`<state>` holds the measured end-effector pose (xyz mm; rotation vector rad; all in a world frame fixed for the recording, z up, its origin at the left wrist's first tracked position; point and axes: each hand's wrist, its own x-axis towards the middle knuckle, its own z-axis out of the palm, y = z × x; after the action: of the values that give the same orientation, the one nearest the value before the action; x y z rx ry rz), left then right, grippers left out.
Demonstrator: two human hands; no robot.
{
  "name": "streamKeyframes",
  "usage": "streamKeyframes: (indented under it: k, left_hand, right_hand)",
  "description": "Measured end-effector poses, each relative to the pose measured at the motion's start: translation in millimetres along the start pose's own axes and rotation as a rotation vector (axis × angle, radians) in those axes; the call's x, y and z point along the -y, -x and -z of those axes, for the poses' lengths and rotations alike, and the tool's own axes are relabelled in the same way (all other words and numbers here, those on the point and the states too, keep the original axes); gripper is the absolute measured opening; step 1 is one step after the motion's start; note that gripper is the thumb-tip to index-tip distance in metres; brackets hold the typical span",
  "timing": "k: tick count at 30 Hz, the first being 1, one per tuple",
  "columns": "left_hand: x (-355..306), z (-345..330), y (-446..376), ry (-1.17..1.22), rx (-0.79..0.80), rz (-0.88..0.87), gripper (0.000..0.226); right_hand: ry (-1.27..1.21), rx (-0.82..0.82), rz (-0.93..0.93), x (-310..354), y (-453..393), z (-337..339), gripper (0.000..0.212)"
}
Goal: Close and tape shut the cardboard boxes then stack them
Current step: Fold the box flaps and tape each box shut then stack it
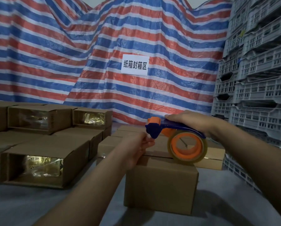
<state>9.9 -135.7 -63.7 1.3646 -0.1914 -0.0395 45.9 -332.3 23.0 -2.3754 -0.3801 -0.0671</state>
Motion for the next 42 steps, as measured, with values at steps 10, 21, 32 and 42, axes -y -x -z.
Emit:
streamKeyframes:
  k: [10, 21, 32, 42]
  left_hand:
    - [1, -2, 0, 0.132, -0.215, 0.044, 0.025]
    - [-1, -4, 0, 0.459, -0.328, 0.071, 0.014]
    - [4, 12, 2, 0.234, -0.400, -0.021, 0.013]
    - [22, 52, 4, -0.334, -0.431, -0.086, 0.024]
  right_hand:
    - [0.121, 0.005, -0.042, -5, 12, 19, 0.049]
    - [0.014, 0.125, -0.060, 2, 20, 35, 0.045]
    - [0.151, 0.061, 0.006, 0, 14, 12, 0.035]
    - [0.307, 0.128, 0.004, 13, 1, 2, 0.037]
